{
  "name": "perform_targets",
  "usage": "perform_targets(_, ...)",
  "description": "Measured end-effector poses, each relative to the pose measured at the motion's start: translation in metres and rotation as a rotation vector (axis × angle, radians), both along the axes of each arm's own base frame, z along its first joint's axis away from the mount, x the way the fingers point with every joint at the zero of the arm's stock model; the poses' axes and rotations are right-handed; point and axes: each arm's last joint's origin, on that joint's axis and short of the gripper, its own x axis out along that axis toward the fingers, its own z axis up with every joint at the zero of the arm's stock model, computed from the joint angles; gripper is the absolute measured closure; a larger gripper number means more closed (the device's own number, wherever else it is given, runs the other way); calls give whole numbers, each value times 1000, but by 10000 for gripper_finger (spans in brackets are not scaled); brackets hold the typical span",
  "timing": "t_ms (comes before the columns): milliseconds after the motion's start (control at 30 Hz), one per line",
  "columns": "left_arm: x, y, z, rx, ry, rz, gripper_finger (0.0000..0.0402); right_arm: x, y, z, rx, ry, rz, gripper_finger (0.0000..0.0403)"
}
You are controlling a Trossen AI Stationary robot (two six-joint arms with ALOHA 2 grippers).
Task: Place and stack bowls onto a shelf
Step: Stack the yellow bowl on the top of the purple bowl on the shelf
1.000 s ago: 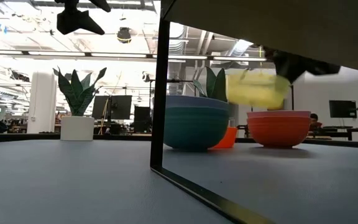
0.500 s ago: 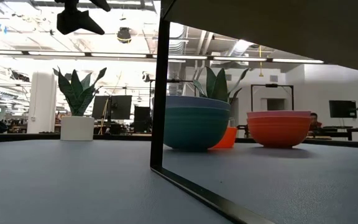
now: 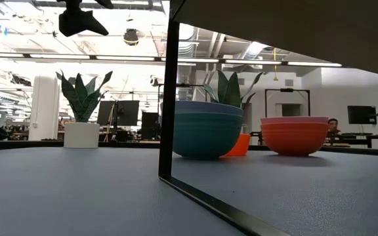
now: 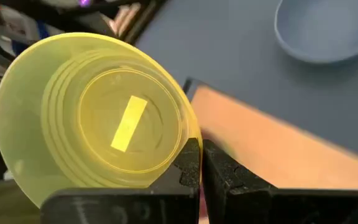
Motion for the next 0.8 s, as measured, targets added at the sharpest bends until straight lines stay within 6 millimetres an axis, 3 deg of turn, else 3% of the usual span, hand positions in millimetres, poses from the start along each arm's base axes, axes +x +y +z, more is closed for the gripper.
perform_targets(133, 0, 0, 0, 4, 0, -3, 132, 4, 25, -12, -10, 107, 3, 381)
perform_targets(333, 0, 0, 0, 13, 1, -8, 132, 12, 45, -34, -39, 229, -55, 381)
perform_targets(800, 0, 0, -1, 23, 11, -14, 132, 28, 62, -56, -20, 315, -50, 381)
